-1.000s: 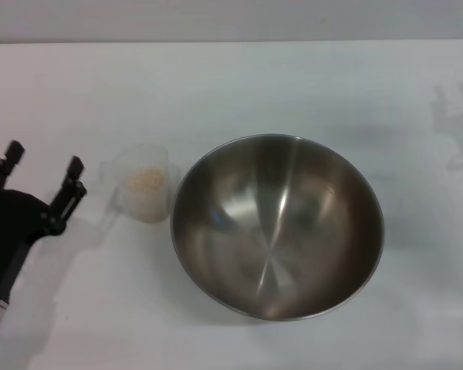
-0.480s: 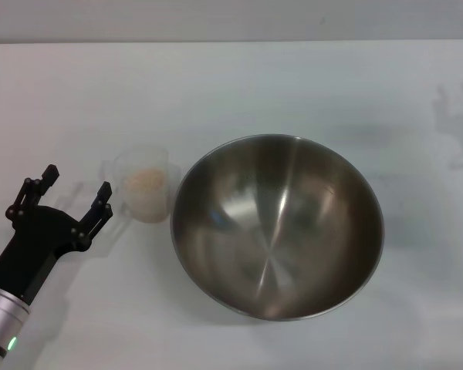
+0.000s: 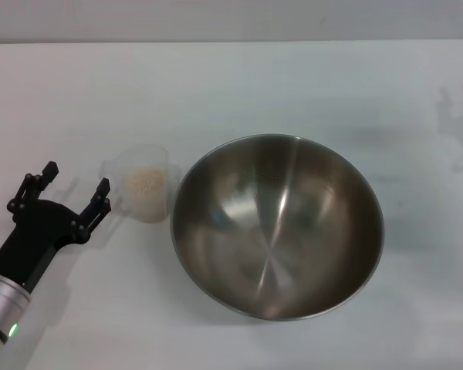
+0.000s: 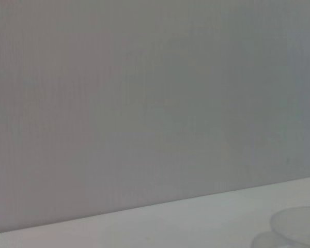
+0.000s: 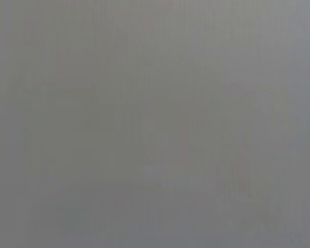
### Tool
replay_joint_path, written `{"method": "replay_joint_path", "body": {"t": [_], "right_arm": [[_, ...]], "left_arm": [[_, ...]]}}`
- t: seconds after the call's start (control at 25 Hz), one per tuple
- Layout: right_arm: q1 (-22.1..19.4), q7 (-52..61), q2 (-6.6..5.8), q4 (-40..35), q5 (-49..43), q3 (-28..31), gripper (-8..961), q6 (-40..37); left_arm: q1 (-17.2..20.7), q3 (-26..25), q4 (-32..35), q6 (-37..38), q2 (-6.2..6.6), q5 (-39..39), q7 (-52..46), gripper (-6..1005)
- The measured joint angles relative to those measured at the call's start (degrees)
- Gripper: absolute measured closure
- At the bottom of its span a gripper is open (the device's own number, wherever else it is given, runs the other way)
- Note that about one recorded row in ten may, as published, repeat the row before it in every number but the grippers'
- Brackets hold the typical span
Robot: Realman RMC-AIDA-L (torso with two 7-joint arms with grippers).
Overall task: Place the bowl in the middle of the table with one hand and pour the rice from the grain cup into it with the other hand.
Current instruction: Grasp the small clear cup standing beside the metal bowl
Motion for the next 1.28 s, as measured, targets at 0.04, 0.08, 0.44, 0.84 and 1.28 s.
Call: {"method": "replay_joint_path", "body": {"t": [0.04,0.08,0.44,0.84,1.28], "right_arm": [[-0.04,0.0,0.0,0.0,0.0,0.0,562,-0.01],[-0.06,0.0,0.0,0.01,0.0,0.0,562,-0.01],[-0.12,0.0,0.0,0.01,0.0,0.69,562,-0.01],[0.23,0.0,0.0,0.0,-0.01,0.71,562,0.01],[0.45,0.0,0.0,-0.22,0.0,0.7,561,0.42]], "left_arm": [[-0.32,-0.32,0.0,-0.43,0.0,-0.01,0.0,205],[-0.59,-0.48,0.0,-0.79,0.0,-0.02,0.0,205],[-2.47,-1.98,-0.01,-3.45,-0.01,-0.01,0.0,207],[-3.82,-3.77,-0.01,-5.42,-0.01,-0.02,0.0,210],[-4.05,-4.07,-0.75,-5.59,-0.14,0.24,0.04,212]]}}
